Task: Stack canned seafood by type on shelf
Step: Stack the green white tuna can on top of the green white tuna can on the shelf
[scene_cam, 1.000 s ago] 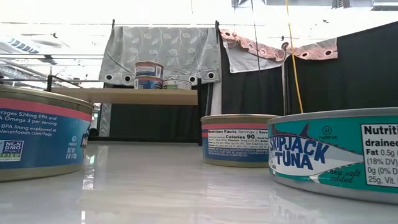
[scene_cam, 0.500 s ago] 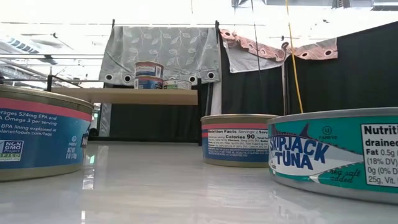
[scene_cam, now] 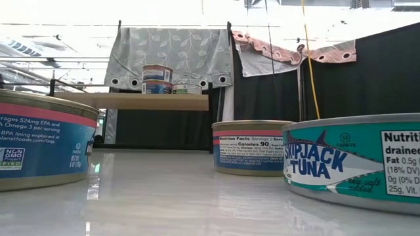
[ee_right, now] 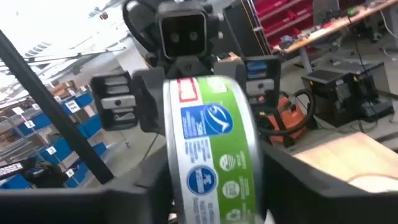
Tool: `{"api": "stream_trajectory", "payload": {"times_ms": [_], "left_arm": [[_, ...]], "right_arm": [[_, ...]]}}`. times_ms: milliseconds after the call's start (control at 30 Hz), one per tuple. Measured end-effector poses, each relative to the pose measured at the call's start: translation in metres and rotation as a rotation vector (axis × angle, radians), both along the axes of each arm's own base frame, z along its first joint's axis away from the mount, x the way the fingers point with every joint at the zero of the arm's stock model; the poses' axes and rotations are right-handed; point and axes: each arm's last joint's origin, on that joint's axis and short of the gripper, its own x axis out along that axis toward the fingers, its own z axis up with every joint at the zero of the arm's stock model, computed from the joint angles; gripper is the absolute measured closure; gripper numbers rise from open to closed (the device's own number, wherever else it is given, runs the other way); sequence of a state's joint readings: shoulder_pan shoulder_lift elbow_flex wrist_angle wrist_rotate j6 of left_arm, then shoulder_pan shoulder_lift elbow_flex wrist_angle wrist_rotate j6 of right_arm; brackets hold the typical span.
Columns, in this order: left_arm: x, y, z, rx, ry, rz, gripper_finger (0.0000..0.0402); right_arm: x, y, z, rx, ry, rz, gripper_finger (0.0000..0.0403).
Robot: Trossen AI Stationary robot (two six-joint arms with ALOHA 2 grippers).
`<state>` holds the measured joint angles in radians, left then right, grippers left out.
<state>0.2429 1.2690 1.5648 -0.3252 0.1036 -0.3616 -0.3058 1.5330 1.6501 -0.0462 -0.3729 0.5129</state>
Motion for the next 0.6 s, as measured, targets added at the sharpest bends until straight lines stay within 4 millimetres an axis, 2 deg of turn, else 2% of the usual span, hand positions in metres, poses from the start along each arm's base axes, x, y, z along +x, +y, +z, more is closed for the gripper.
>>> {"api": "stream_trajectory", "payload": {"times_ms": [100,133,267,467,600], "left_arm": [[0.0,0.001,0.0,-0.012,-0.005,0.024,0.0243],[0.0,0.001,0.0,-0.013,-0.006,0.044,0.0242],[-0.003,0.007,-0.001,-0.047,0.006,0.093,0.0213],[-0.018,0.014,0.0,-0.077,0.033,0.214,0.0116],[-0.039,0.023,0.0,-0.045,0.087,0.442,0.0082]], "right_arm": [[0.0,-0.001,0.0,-0.015,-0.003,0.002,0.0284],[0.0,-0.001,0.0,-0.018,-0.003,0.0,0.029],[0.0,-0.003,-0.002,-0.011,0.017,-0.018,0.0289],[-0.004,-0.015,-0.003,0.033,0.021,-0.024,0.0289],[-0.009,-0.028,-0.002,0.088,0.014,-0.062,0.0287]]}}
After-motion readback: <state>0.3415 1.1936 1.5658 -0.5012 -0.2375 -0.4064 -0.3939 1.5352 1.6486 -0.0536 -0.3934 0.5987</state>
